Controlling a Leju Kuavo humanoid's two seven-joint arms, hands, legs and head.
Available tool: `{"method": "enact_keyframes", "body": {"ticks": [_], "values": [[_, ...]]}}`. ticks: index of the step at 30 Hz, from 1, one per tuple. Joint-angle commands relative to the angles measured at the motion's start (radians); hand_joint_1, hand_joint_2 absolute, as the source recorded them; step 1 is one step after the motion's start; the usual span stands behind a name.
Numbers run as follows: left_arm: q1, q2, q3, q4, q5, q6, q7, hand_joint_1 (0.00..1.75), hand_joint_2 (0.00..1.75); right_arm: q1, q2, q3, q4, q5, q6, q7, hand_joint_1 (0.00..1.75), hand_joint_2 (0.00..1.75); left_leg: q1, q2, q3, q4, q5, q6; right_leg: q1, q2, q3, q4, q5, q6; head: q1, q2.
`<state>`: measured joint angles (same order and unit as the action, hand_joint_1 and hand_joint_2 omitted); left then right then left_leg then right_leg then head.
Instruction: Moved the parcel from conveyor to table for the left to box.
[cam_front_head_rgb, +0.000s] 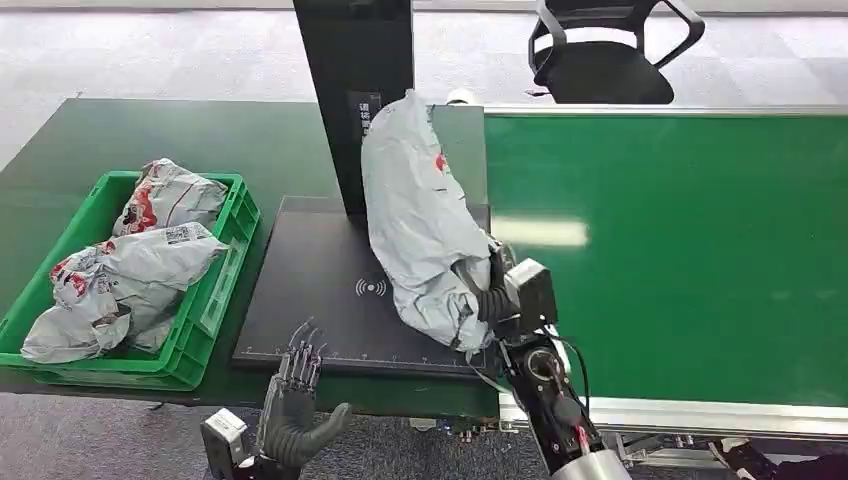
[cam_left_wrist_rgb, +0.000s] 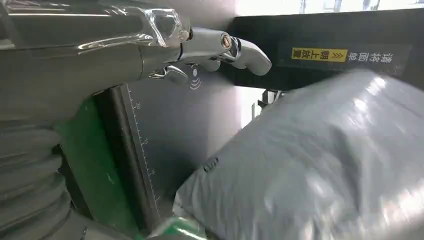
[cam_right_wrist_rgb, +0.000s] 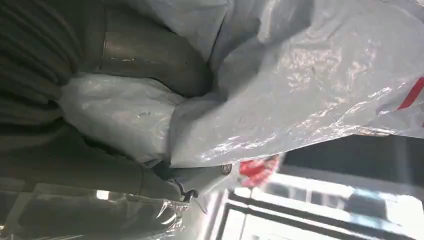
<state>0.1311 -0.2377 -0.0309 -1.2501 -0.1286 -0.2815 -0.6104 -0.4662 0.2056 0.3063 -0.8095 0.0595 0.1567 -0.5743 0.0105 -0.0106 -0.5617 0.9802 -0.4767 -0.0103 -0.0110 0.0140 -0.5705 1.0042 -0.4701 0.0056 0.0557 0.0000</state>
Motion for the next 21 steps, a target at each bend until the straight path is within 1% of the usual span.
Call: {"method": "enact_keyframes", "body": {"ticks": [1, 4, 5, 7, 9, 15, 17, 21], "values": [[-0.004, 0.012, -0.015, -0.001, 0.001, 0.013, 0.024, 0.00, 1.75, -0.286, 0.060, 0.102, 0.448, 0.015, -0.064, 0.116, 1.75, 1.75, 0.000, 0.004, 0.001, 0.000, -0.001, 0.000, 0.000, 0.002, 0.000, 0.000, 0.001, 0.000, 0.000, 0.000], [0.003, 0.013, -0.015, -0.015, 0.002, 0.014, 0.031, 0.00, 1.75, -0.291, 0.071, 0.110, 0.453, 0.022, -0.085, 0.129, 1.75, 1.75, 0.000, 0.003, 0.001, 0.000, -0.001, 0.000, 0.000, 0.002, 0.000, 0.000, 0.000, 0.000, 0.000, 0.000], [0.005, 0.012, -0.014, -0.020, 0.004, 0.014, 0.039, 0.00, 1.75, -0.289, 0.071, 0.107, 0.452, 0.025, -0.133, 0.132, 1.75, 1.75, 0.000, 0.004, 0.001, 0.000, -0.001, 0.000, 0.000, 0.002, 0.000, -0.001, 0.000, 0.000, 0.000, 0.000], [-0.003, 0.015, -0.016, -0.010, 0.006, 0.013, 0.042, 0.00, 1.75, -0.294, 0.067, 0.095, 0.457, 0.008, -0.114, 0.144, 1.75, 1.75, 0.000, 0.001, 0.000, 0.000, 0.000, 0.000, 0.000, -0.001, -0.001, 0.000, 0.000, 0.000, 0.000, 0.000], [-0.004, 0.017, -0.017, -0.006, 0.007, 0.013, 0.042, 0.00, 1.75, -0.298, 0.063, 0.096, 0.460, 0.005, -0.095, 0.155, 1.75, 1.75, -0.001, 0.000, 0.000, 0.000, 0.000, 0.000, 0.000, -0.001, 0.000, 0.000, 0.000, 0.000, 0.000, 0.000], [-0.004, 0.017, -0.017, -0.006, 0.007, 0.013, 0.042, 0.00, 1.75, -0.298, 0.063, 0.096, 0.460, 0.005, -0.095, 0.155, 1.75, 1.75, 0.000, 0.000, 0.000, 0.000, 0.000, 0.001, 0.000, -0.001, 0.000, 0.000, 0.000, 0.000, 0.000, 0.000], [-0.007, 0.018, -0.017, 0.002, 0.010, 0.014, 0.041, 0.00, 1.75, -0.301, 0.063, 0.101, 0.464, 0.008, -0.085, 0.163, 0.00, 1.75, 0.000, 0.000, 0.000, 0.000, 0.000, 0.000, 0.000, -0.001, 0.000, -0.001, 0.000, 0.000, 0.000, 0.000], [-0.006, 0.018, -0.017, 0.006, 0.018, 0.015, 0.036, 0.00, 1.75, -0.298, 0.069, 0.103, 0.462, 0.001, -0.045, 0.176, 0.00, 1.75, 0.000, 0.001, 0.001, 0.000, 0.000, 0.000, 0.000, -0.001, 0.001, -0.001, 0.000, 0.000, 0.000, 0.000]]}}
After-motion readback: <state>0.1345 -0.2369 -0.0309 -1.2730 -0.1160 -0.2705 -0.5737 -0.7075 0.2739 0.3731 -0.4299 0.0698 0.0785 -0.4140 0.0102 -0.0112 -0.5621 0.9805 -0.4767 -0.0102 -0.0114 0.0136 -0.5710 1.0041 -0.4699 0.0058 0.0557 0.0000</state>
